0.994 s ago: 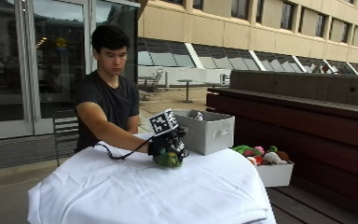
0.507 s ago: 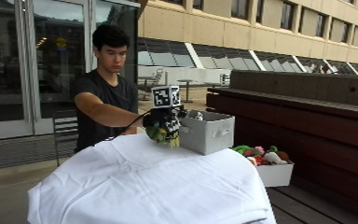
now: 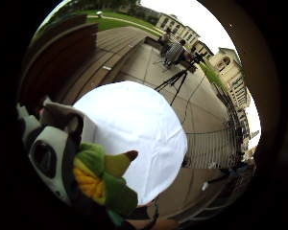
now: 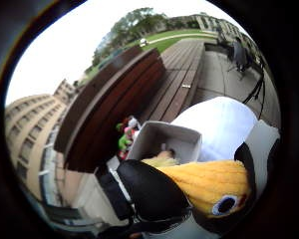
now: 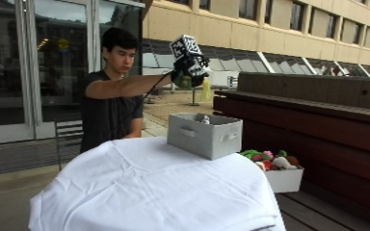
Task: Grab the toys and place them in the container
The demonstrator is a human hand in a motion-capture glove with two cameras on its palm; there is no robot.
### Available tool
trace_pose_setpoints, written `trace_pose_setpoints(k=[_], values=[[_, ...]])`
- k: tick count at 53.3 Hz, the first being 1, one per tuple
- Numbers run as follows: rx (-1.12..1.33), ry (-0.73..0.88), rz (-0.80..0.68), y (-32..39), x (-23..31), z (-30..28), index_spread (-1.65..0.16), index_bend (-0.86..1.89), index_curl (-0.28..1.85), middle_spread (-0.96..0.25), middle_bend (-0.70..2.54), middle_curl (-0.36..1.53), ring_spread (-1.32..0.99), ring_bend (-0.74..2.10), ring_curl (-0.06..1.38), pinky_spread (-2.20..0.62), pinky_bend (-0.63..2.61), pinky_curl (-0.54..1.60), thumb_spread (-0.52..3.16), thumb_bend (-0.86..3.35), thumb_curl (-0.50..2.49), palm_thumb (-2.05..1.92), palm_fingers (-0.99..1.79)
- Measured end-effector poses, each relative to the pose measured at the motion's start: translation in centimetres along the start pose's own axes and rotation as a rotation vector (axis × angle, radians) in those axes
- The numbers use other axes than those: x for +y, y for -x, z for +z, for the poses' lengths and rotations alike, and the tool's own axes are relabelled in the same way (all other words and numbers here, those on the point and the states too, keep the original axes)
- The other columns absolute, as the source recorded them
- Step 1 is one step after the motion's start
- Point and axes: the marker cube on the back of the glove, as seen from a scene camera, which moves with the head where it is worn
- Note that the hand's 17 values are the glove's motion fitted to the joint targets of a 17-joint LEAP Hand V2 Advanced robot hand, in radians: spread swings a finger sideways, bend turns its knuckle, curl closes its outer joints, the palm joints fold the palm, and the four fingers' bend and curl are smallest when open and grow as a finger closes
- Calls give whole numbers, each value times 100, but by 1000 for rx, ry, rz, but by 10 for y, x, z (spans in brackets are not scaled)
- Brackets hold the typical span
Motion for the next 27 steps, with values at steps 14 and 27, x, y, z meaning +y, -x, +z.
trace_pose_setpoints(k=[14, 27], values=[[-19, 21, -85, 62, 6, 11, -13, 115, 67, -22, 127, 57, -30, 132, 47, -43, 75, 41, 84, -12, 15, -17, 131], [-171, 252, -261, 41, -8, 94, -16, 84, 61, -20, 105, 50, -29, 128, 45, -39, 87, 45, 80, -19, 12, -28, 83]])
